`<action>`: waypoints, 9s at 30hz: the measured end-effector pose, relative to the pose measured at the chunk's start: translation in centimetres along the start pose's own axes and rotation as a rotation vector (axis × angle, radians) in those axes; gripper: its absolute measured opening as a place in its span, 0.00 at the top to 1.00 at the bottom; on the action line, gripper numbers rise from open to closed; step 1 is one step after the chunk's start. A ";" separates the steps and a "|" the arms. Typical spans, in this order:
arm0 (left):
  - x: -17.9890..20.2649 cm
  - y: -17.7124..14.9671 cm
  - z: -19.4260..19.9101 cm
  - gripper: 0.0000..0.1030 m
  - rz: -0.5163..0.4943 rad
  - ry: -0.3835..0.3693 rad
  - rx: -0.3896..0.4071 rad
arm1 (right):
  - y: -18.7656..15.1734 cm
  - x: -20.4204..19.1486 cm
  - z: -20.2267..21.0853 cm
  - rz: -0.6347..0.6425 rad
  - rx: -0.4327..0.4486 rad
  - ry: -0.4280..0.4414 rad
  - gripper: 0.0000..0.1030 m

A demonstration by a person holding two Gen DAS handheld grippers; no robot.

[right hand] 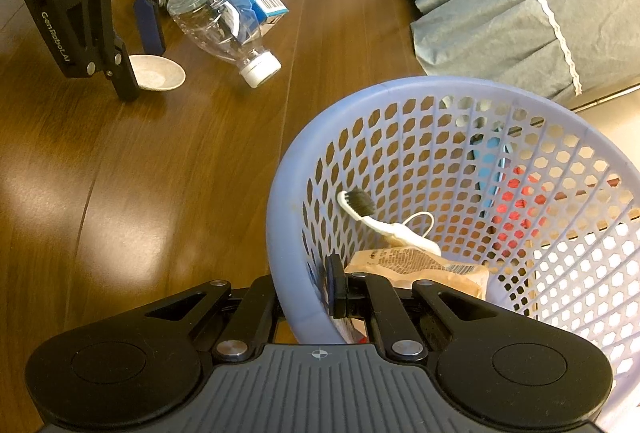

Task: Collect trash
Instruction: 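Lower the left tool onto the white plastic spoon and close it, then lift the spoon into the wastebasket and open the left tool, then move the left tool to the clear water bottle and close around it, then lift the water bottle with the left tool toward the wastebasket, then lower the bottle into the wastebasket and open the left tool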

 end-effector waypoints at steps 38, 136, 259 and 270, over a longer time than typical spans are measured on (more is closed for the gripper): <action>0.5 6.6 7.9 0.75 -0.070 -0.024 0.146 | 0.0 0.1 -0.1 -0.005 0.000 0.001 0.97; -2.7 -7.8 9.4 0.28 -0.234 -0.041 -0.106 | 0.1 0.3 -0.5 -0.024 -0.008 0.001 0.97; 5.5 19.2 6.2 0.40 -0.268 -0.190 0.113 | 0.3 -0.1 0.1 -0.051 -0.002 0.002 0.97; 2.2 16.3 6.8 0.40 -0.165 -0.199 0.084 | 0.4 0.0 -0.3 -0.060 -0.003 0.006 0.96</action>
Point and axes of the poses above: each gripper's, at about its wrist camera, not at the fingertips, and z roughly against the way its jaws point, x to its right, y to its top, the point moved 8 cm from there along -z, roughly the way its jaws point, and after that the axes turned 3 degrees about -y, right-handed, at the moved point
